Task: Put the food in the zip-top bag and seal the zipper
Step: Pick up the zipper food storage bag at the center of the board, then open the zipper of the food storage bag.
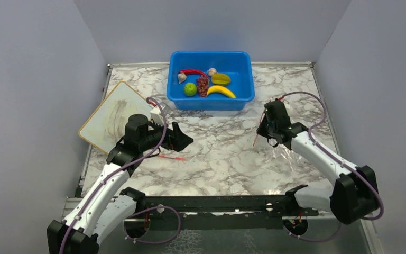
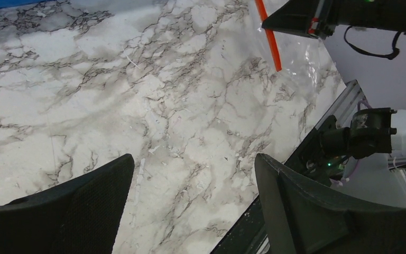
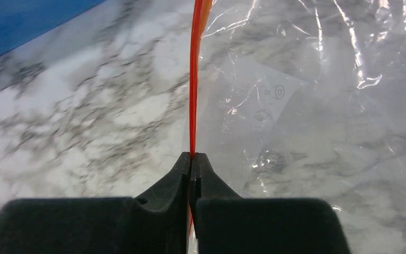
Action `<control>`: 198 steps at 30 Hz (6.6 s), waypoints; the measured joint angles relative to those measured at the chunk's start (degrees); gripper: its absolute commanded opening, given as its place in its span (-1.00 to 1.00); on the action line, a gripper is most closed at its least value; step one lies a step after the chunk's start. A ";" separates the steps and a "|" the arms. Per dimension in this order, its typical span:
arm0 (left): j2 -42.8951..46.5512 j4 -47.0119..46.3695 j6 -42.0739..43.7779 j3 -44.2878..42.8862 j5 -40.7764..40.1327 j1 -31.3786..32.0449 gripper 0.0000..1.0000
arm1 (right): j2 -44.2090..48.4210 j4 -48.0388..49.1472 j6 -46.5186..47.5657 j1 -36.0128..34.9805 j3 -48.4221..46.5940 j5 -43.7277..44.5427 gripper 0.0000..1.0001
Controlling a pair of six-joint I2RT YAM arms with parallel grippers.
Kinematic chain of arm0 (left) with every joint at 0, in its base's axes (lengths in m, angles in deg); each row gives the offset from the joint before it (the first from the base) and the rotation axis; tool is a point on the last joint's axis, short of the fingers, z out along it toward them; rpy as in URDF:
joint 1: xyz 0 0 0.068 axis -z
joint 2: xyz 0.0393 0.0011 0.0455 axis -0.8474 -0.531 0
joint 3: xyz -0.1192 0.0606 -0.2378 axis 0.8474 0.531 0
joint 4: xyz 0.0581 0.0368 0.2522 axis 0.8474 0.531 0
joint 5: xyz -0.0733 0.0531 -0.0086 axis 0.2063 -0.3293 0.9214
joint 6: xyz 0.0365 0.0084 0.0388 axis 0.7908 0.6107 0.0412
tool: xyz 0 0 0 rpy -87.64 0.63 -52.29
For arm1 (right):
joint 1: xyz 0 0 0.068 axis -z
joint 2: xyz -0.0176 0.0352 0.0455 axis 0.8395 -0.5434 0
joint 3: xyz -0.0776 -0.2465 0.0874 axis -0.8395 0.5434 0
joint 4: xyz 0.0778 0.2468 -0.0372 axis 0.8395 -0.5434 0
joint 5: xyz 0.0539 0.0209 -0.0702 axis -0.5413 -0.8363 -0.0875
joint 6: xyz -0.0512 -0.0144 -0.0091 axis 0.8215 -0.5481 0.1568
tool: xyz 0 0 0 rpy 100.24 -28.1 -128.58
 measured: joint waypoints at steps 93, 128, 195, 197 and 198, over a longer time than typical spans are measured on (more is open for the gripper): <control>-21.03 -25.03 -10.08 -6.91 6.25 21.18 -1.00 | 21.49 28.55 1.16 -2.32 8.70 -58.73 -0.33; -14.03 -25.79 -5.70 -3.89 10.14 21.46 -1.00 | 21.66 42.56 -6.80 -2.32 13.64 -66.60 -0.98; -17.57 -25.77 -5.46 -3.43 10.97 21.46 -1.00 | 17.92 29.97 -4.57 -6.40 10.08 -57.77 -0.65; -17.57 -25.77 -5.44 -3.43 10.95 21.46 -1.00 | 17.92 29.88 -4.20 -6.45 10.08 -57.53 -0.66; -17.57 -25.75 -5.42 -3.43 10.95 21.46 -1.00 | 17.94 29.77 -3.96 -6.45 10.08 -57.40 -0.67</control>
